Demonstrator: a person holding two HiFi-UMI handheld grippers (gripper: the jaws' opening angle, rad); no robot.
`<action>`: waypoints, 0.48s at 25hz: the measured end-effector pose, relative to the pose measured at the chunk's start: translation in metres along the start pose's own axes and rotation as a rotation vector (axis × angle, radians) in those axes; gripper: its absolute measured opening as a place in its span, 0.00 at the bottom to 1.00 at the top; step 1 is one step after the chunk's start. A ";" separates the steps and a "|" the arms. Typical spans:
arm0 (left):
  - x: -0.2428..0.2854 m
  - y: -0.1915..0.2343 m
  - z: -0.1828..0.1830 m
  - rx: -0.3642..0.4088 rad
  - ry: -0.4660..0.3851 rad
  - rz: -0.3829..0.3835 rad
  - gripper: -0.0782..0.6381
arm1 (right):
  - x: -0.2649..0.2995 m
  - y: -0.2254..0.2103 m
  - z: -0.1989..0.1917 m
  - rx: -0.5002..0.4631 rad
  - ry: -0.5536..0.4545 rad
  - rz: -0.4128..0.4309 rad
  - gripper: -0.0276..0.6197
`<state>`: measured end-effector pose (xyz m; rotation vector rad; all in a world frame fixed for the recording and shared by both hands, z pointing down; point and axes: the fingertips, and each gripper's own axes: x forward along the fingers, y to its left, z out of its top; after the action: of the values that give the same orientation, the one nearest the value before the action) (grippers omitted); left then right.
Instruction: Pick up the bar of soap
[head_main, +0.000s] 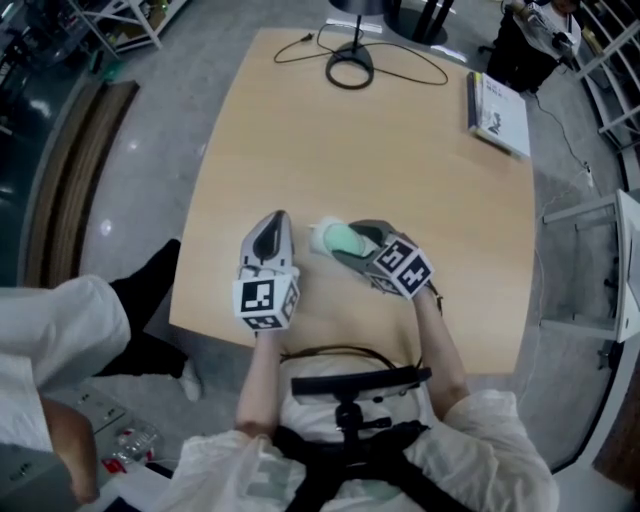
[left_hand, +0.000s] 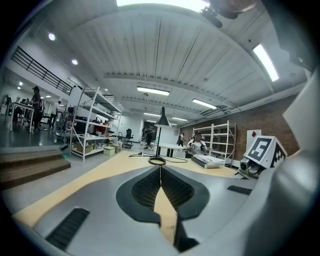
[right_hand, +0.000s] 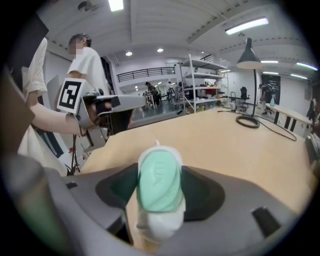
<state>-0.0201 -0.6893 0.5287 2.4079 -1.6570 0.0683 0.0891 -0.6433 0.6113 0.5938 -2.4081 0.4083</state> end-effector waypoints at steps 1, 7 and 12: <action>0.000 0.001 0.002 -0.006 -0.005 0.001 0.13 | -0.004 -0.001 0.002 0.003 -0.008 -0.010 0.47; -0.002 -0.006 0.010 -0.018 -0.031 -0.016 0.13 | -0.014 -0.003 -0.007 -0.050 0.076 -0.047 0.46; 0.000 -0.016 0.010 -0.008 -0.029 -0.037 0.13 | -0.007 -0.004 -0.010 -0.108 0.234 -0.027 0.46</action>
<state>-0.0060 -0.6862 0.5162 2.4443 -1.6206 0.0200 0.1006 -0.6400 0.6147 0.5014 -2.1812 0.3147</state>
